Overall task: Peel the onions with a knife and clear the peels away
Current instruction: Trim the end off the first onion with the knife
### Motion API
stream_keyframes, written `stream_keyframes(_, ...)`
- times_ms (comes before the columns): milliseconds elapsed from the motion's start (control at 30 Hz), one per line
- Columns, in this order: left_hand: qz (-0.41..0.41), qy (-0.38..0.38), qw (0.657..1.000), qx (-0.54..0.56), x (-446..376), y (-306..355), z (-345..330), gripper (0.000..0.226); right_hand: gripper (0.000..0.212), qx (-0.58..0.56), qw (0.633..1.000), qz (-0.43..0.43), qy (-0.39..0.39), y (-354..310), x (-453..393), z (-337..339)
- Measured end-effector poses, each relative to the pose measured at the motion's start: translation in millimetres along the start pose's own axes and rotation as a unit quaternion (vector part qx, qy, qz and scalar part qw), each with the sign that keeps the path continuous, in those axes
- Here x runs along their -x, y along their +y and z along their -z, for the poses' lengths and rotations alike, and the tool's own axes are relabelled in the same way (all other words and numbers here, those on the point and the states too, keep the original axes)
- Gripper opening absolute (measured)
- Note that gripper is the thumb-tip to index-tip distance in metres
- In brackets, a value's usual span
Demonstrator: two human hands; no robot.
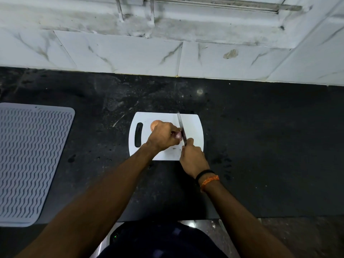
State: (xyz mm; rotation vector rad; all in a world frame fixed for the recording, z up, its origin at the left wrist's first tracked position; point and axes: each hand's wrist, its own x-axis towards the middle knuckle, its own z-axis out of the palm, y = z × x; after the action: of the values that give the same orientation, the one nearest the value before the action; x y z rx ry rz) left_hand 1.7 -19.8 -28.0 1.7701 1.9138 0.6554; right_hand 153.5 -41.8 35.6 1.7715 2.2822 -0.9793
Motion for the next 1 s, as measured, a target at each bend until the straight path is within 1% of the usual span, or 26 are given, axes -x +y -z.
stream_keyframes(167, 0.025, -0.005, 1.0, -0.007, 0.1, 0.5, -4.0, 0.028, 0.031, 0.016, 1.0, -0.008, -0.013, 4.4, 12.4, -7.8)
stream_keyframes(300, 0.023, 0.0, 1.0, -0.012, 2.2, 3.3, -4.3, 0.024, 0.028, 0.002, 1.0, -0.008, -0.003, -1.9, 0.5, -2.5)
stream_keyframes(500, 0.036, 0.004, 0.999, 0.01, 6.8, 10.4, -1.8, 0.027, 0.037, 0.039, 0.999, -0.011, -0.01, 2.9, 16.7, -10.5)
stream_keyframes(733, 0.042, 0.022, 0.998, 0.031, 19.0, 22.7, -1.5, 0.025, 0.032, 0.031, 0.999, -0.004, 0.004, 9.1, 16.2, -9.0)
stream_keyframes(867, 0.079, -0.059, 0.993, 0.06, 10.0, 20.2, 10.1, 0.033, 0.028, 0.028, 1.0, 0.005, 0.005, 14.0, 20.7, -6.7)
stream_keyframes(933, 0.115, -0.079, 0.988, 0.066, 5.1, 19.0, 14.5, 0.036, 0.027, 0.028, 1.0, 0.011, 0.0, 17.6, 24.1, -5.1)
stream_keyframes(1000, 0.144, -0.099, 0.982, 0.07, 2.9, 21.4, 16.1, 0.048, 0.027, 0.028, 0.999, 0.019, -0.005, 20.6, 26.6, -2.4)
